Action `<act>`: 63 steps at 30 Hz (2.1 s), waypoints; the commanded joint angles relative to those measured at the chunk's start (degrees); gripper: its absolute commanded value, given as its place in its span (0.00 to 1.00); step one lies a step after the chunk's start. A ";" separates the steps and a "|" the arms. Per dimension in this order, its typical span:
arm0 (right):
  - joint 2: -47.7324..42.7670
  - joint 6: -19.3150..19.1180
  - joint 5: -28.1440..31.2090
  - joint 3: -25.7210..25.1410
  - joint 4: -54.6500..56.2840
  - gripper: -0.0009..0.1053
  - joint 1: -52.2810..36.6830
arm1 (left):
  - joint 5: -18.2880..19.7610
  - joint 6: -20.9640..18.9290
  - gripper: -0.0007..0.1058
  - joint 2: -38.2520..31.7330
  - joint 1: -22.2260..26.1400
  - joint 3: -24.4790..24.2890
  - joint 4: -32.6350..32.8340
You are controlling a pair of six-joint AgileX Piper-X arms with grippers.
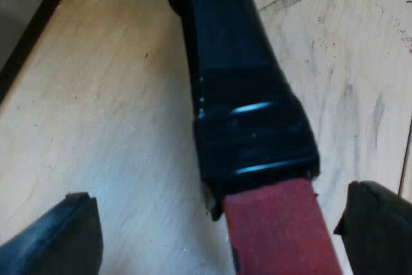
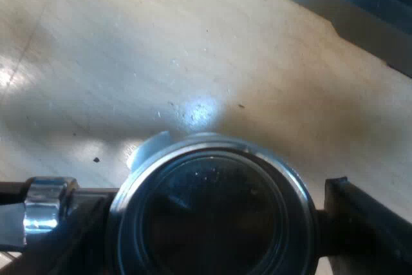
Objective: Put the handle in the coffee machine
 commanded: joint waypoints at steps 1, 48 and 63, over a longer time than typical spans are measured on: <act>-0.95 -0.20 -0.45 -0.37 0.85 0.01 -0.21 | -0.39 -0.63 0.72 -0.08 -0.20 -0.18 -0.93; -0.95 0.00 -0.81 -0.37 1.29 0.01 -0.21 | -0.39 -0.63 0.68 3.39 -0.20 -0.18 -4.33; -0.95 1.54 -0.81 -0.37 1.29 0.01 -0.21 | -0.39 -0.39 0.01 3.39 -0.20 -0.18 -4.33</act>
